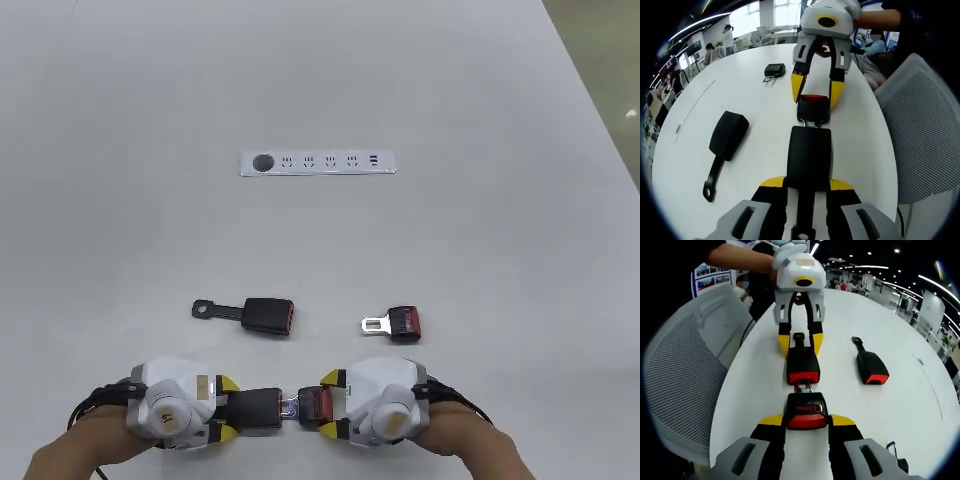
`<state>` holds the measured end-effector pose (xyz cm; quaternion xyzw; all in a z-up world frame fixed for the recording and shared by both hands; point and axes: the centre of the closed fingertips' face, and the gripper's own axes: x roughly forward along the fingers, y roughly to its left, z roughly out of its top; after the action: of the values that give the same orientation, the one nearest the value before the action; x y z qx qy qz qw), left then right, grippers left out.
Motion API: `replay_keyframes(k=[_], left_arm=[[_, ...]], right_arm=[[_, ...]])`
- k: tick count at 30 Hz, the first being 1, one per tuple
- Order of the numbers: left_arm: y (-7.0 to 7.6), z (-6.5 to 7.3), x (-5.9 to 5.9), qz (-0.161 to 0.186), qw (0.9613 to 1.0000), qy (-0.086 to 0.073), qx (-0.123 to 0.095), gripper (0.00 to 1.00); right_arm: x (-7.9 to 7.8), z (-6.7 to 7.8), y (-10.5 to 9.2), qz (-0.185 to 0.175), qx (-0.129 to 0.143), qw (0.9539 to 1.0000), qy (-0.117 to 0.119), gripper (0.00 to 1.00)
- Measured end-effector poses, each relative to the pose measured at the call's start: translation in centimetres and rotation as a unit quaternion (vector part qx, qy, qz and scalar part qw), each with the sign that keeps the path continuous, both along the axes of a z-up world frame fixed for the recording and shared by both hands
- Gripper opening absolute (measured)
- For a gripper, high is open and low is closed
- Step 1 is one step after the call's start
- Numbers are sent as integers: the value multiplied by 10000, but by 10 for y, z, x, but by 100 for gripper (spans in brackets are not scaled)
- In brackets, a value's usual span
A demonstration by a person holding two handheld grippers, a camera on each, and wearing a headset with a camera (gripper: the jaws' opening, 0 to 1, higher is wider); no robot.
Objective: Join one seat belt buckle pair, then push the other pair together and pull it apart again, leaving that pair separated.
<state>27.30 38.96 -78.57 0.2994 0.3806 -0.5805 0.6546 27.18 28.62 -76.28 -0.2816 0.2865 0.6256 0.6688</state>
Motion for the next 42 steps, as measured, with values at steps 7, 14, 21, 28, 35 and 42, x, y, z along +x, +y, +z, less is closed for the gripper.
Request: replay_keyframes(k=[7, 14, 21, 28, 35, 42], left_arm=[[-3, 4, -1, 17, 10000, -13, 1, 30], [-3, 5, -1, 35, 10000, -24, -13, 30], [-3, 6, -2, 48, 10000, -31, -15, 29], [-4, 6, -2, -11, 10000, -24, 6, 29], [-4, 7, -1, -29, 10000, -14, 39, 28], [-4, 5, 0, 51, 10000, 0, 40, 28]], right_arm=[[0, -2, 0, 91, -40, 9999, -107, 29], [1, -6, 0, 120, -12, 9998, -170, 28], [2, -9, 2, 44, 35, 9999, -89, 27], [2, -10, 5, 34, 76, 10000, -47, 27], [0, -7, 15, -6, 124, 9999, 32, 26], [1, -8, 17, -145, 110, 9998, 79, 26]])
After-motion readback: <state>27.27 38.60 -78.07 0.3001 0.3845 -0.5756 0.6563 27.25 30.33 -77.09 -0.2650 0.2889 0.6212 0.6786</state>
